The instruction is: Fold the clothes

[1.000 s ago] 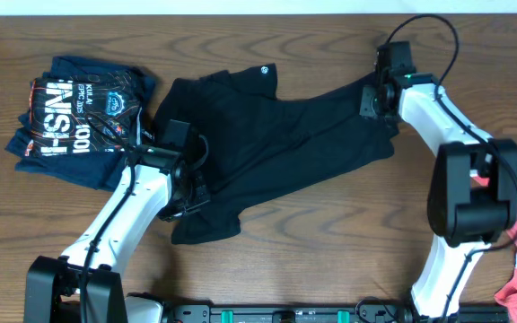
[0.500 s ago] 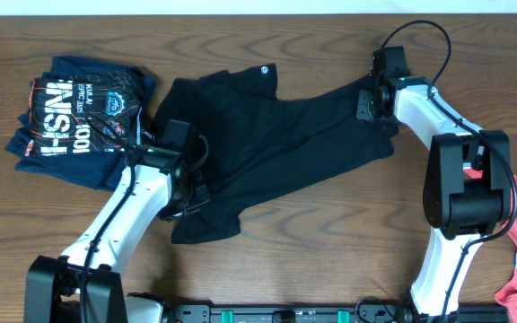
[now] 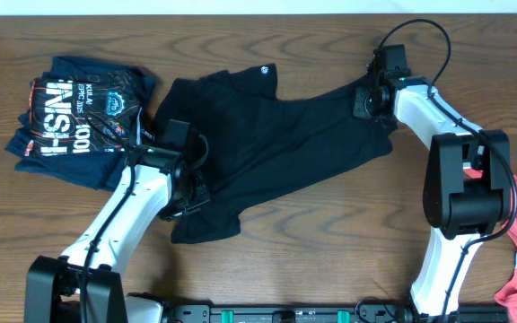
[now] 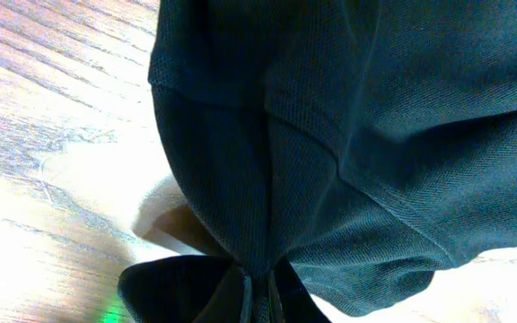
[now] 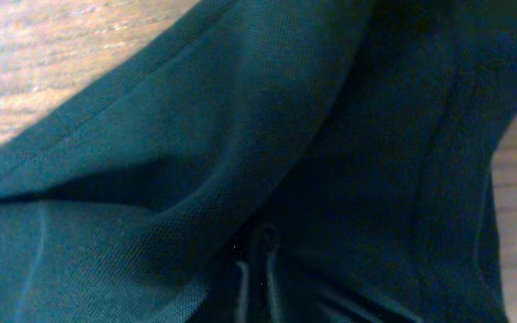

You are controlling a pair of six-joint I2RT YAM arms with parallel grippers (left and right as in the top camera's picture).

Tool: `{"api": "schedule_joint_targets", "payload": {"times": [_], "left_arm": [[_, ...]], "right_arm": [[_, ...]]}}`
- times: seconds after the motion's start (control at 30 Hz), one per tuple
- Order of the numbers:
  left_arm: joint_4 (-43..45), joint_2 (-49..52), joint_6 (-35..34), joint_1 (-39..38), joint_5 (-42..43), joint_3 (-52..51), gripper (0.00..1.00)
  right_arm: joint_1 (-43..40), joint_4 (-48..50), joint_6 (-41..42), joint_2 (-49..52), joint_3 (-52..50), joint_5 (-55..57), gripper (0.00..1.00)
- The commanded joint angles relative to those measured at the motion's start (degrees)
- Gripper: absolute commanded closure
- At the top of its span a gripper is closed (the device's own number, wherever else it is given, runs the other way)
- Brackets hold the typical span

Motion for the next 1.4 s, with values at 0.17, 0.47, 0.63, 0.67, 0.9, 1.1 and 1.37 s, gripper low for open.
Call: {"api": "schedule_joint_targets", "payload": {"times": [0.17, 0.47, 0.63, 0.67, 0.9, 1.1, 1.37], "left_arm": [[-0.11, -0.02, 0.79, -0.09, -0.94, -0.31, 0.94], [-0.11, -0.02, 0.81, -0.07, -0.96, -0.28, 0.94], [-0.09, -0.02, 1.03, -0.07, -0.96, -0.28, 0.94], [-0.09, -0.02, 1.03, -0.07, -0.96, -0.28, 0.94], [-0.09, -0.02, 1.01, -0.07, -0.96, -0.28, 0.94], [-0.07, -0.02, 0.98, -0.07, -0.94, -0.31, 0.94], [0.13, -0.02, 1.01, -0.09, -0.96, -0.28, 0.94]], "right_arm": [[-0.61, -5.31, 1.22, -3.72, 0.37, 2.89, 0.99], [-3.43, -41.59, 0.42, -19.39, 0.35, 3.15, 0.86], [-3.37, -55.8, -3.48, -20.24, 0.24, 3.34, 0.75], [-3.37, -57.44, -3.58, -20.17, 0.09, 3.58, 0.75], [-3.39, -55.21, -1.73, -20.17, -0.35, 4.98, 0.59], [-3.39, -47.54, -1.55, -20.17, -2.54, 2.38, 0.55], [-3.39, -29.16, 9.42, -20.17, -12.87, 2.36, 0.55]]}}
